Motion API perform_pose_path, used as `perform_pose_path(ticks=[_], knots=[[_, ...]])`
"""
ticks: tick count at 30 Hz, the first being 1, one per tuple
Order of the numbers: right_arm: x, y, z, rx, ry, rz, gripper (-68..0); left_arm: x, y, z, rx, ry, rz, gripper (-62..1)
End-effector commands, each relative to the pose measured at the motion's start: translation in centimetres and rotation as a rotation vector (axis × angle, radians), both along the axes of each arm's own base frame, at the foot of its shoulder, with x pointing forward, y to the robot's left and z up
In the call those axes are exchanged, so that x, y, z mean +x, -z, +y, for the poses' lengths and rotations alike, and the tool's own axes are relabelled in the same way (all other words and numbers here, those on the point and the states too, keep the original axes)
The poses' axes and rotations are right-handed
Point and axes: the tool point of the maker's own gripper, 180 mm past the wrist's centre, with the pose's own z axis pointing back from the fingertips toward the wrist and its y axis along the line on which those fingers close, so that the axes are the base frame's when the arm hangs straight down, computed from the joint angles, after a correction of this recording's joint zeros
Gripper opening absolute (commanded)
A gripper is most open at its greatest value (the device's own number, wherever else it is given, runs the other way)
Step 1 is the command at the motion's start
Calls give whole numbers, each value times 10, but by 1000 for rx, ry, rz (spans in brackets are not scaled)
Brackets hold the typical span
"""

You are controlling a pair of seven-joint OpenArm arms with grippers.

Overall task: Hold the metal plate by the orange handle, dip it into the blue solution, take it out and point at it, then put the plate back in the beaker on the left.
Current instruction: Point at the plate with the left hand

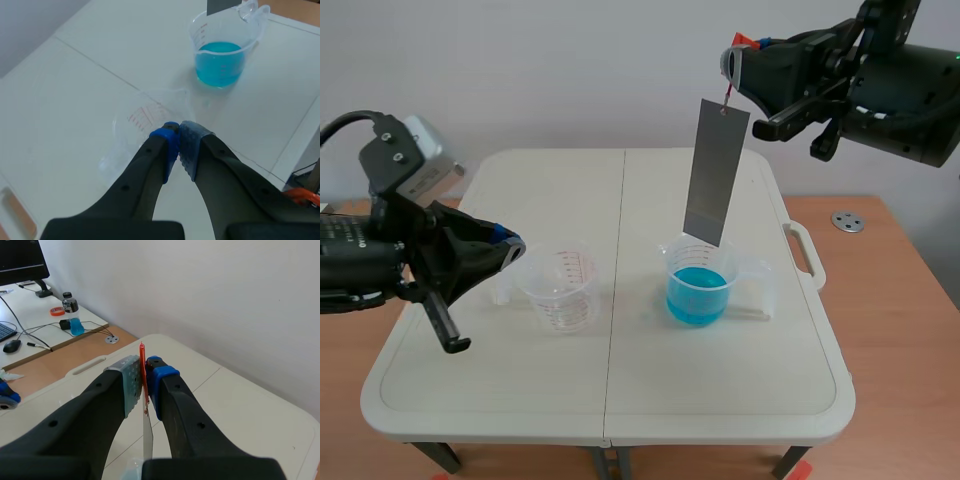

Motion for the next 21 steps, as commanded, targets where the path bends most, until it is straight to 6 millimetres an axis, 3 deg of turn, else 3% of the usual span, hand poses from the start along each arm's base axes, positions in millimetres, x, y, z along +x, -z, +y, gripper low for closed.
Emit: perform_pose_path(ticks=[1, 13, 21], knots=[[-2, -19, 0, 21, -12, -57, -660, 6, -7, -12, -32, 13, -29, -588], [-2, -19, 0, 22, -12, -57, -660, 26, 12, -85, -18, 129, -59, -588], [-2, -19, 0, 24, -13, -57, -660, 40, 8, -114, -34, 124, -94, -588]])
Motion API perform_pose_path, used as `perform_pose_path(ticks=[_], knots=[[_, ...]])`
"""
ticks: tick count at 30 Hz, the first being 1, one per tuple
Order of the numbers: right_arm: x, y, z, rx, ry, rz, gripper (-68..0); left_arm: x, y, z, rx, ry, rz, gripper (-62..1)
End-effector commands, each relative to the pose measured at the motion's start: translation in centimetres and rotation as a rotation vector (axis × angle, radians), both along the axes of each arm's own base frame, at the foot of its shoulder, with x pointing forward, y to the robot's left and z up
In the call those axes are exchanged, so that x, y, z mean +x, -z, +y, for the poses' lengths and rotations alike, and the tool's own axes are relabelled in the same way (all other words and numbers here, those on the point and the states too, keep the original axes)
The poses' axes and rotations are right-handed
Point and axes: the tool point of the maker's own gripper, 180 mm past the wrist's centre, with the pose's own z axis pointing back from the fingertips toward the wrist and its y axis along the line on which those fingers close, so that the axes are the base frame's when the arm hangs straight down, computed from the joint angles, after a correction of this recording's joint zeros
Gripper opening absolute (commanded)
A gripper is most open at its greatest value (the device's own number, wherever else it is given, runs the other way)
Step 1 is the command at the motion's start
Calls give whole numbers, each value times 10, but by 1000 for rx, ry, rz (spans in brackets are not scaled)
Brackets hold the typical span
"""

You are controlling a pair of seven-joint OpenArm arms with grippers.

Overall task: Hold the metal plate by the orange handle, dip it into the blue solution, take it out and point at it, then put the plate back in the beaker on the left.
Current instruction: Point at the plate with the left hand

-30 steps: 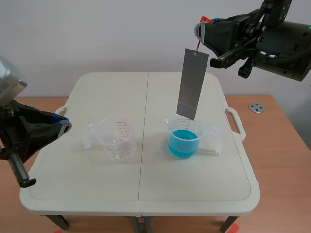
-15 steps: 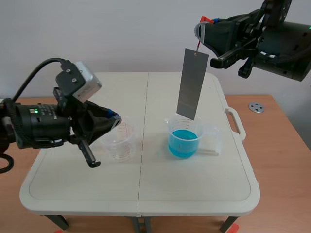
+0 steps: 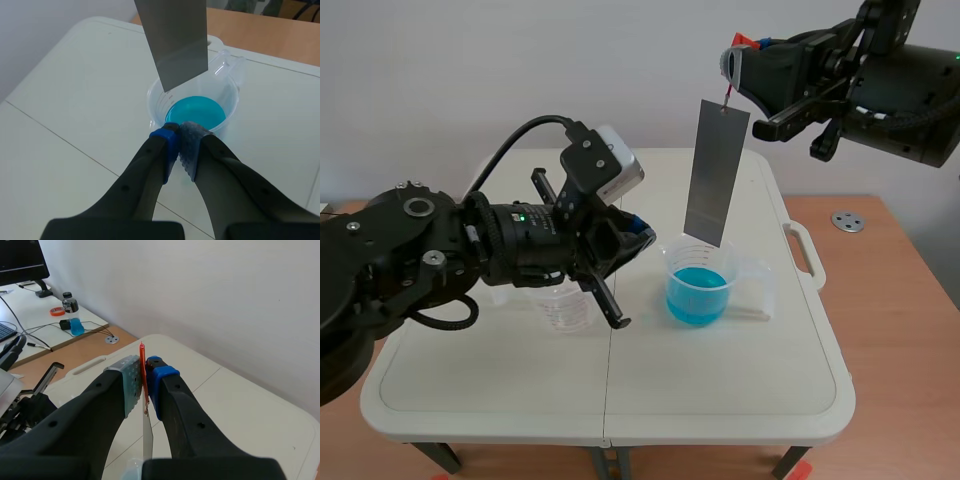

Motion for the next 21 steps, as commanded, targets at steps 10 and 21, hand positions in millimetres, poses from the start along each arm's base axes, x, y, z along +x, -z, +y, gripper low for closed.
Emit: perform_pose_path(ticks=[10, 21], knots=[[-3, -21, 0, 40, -18, -55, -660, 18, -6, -23, -22, -12, -48, -588], [-3, -21, 0, 37, -17, -52, -660, 23, -7, -30, -35, -12, -63, -588]])
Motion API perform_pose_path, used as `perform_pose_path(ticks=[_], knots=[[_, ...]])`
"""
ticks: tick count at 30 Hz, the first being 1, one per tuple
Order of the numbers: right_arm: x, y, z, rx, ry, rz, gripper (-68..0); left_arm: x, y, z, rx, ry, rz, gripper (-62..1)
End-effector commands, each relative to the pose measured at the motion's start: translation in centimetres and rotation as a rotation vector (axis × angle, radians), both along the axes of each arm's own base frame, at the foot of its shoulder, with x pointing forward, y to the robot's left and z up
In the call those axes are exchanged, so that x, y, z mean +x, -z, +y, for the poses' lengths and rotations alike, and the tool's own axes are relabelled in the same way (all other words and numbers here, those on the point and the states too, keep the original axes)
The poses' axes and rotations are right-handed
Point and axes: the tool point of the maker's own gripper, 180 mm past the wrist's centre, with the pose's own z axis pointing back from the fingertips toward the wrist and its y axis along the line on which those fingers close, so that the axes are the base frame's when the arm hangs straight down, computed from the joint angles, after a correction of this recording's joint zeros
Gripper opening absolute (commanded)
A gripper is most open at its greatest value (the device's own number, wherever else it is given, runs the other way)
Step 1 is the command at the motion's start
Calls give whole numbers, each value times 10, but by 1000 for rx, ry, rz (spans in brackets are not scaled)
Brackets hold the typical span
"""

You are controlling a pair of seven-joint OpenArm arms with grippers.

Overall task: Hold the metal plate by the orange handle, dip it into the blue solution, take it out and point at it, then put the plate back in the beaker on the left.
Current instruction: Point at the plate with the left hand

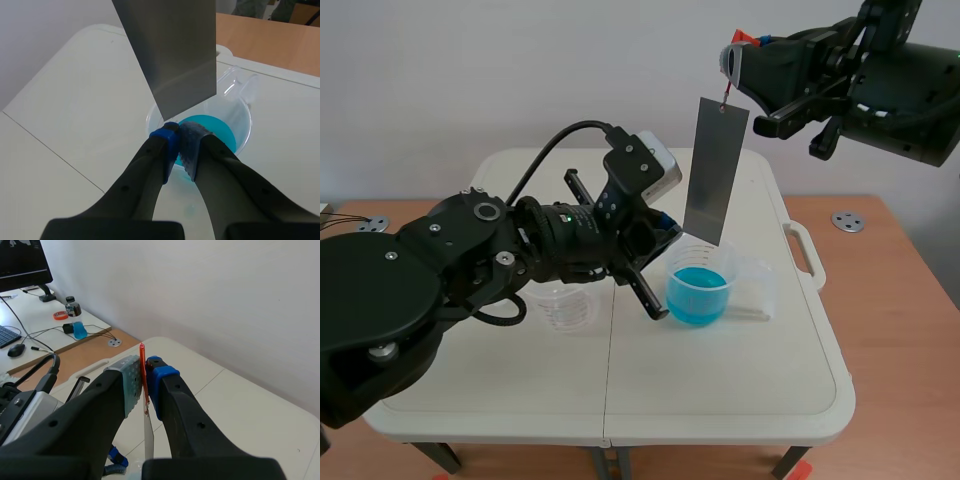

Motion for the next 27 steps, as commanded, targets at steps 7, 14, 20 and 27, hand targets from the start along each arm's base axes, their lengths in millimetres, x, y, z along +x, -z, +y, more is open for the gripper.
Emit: perform_pose_path(ticks=[7, 14, 20, 27], knots=[[-2, -19, 0, 18, -12, -57, -660, 6, -16, -3, -28, 4, -39, -588], [-2, -19, 0, 17, -12, -57, -660, 6, -14, -1, -19, 0, -34, -588], [-2, -19, 0, 17, -12, -56, -660, 7, -19, 22, -29, -30, -32, -588], [-2, -18, -1, 11, -11, -52, -660, -13, -30, 64, -9, -73, -59, -588]])
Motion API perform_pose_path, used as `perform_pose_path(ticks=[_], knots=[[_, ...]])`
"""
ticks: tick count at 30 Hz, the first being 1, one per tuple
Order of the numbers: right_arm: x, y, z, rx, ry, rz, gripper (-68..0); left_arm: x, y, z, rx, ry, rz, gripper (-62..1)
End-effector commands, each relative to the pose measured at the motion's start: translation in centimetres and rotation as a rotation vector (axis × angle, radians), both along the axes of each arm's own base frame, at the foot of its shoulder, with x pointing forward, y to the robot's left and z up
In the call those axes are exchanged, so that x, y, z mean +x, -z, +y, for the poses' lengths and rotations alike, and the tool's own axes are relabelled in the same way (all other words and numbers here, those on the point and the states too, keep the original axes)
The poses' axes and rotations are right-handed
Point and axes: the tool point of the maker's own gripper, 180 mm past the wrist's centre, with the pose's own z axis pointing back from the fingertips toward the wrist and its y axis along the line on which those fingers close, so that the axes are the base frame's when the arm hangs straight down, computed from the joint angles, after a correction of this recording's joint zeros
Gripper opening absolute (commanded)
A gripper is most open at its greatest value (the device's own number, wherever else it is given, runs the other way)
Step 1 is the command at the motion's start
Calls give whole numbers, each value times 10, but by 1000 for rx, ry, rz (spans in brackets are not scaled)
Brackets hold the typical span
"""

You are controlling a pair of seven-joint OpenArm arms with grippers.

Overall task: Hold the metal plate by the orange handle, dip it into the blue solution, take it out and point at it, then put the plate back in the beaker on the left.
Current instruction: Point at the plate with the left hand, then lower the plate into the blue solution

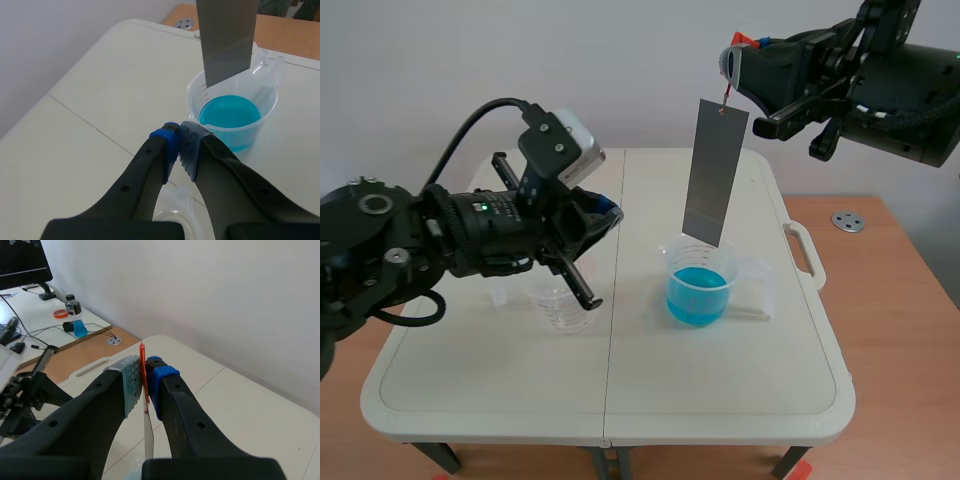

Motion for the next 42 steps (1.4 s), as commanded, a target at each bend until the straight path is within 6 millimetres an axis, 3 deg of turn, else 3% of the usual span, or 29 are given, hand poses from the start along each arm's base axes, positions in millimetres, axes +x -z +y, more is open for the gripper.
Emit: perform_pose_path(ticks=[1, 19, 32, 42], knots=[[-2, -19, -1, 14, -11, -57, -660, -9, -6, 7, -10, -7, -12, -588], [0, -10, -2, -41, 2, -46, -660, -89, -17, 111, 96, -187, 18, -588], [1, -7, -1, -64, 6, -45, -660, -159, -5, 163, 83, -296, 148, -588], [6, 5, -7, -51, 26, -37, -660, -193, -2, 192, 95, -365, 226, -588]])
